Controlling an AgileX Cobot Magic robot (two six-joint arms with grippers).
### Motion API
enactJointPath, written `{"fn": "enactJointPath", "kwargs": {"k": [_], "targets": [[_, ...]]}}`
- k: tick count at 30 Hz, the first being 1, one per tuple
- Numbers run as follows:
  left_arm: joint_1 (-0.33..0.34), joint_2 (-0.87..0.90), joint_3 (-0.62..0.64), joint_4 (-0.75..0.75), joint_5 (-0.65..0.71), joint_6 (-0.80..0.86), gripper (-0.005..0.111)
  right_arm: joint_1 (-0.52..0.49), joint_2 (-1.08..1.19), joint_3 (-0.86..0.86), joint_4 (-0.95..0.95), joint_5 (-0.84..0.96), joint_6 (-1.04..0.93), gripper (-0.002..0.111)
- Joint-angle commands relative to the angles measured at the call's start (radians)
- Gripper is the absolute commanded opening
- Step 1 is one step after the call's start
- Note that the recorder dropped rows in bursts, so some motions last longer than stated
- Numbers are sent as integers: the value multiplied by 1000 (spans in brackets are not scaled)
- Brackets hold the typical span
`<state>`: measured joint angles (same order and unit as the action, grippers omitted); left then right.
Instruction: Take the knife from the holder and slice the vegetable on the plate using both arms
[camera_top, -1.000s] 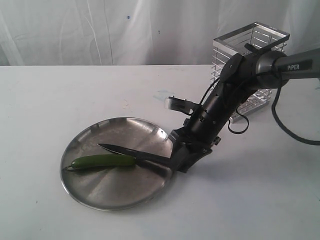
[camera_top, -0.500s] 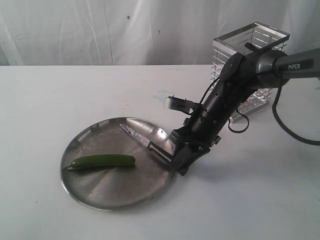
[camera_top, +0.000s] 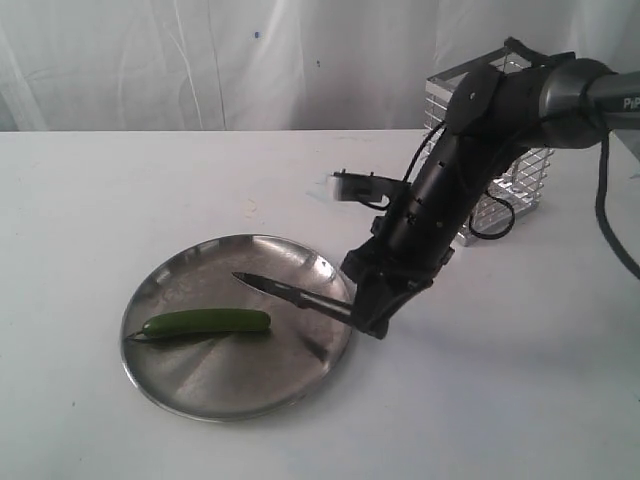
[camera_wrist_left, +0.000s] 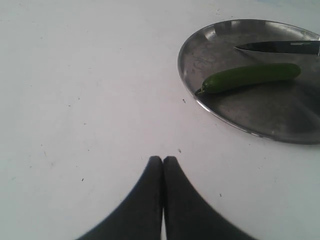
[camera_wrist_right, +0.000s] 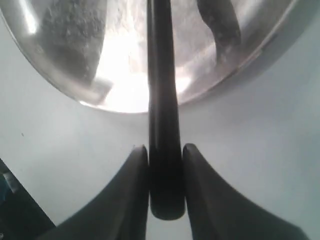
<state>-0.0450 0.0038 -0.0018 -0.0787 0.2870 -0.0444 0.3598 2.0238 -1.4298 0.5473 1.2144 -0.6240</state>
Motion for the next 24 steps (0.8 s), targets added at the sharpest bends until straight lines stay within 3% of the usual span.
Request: {"fn": "enactJointPath", "kwargs": {"k": [1, 24], "targets": [[2, -4, 2, -2, -3, -2, 0, 27, -21, 58, -66, 7, 71, 0], [2, -4, 2, -2, -3, -2, 0, 27, 46, 147, 77, -37, 51, 0]]}}
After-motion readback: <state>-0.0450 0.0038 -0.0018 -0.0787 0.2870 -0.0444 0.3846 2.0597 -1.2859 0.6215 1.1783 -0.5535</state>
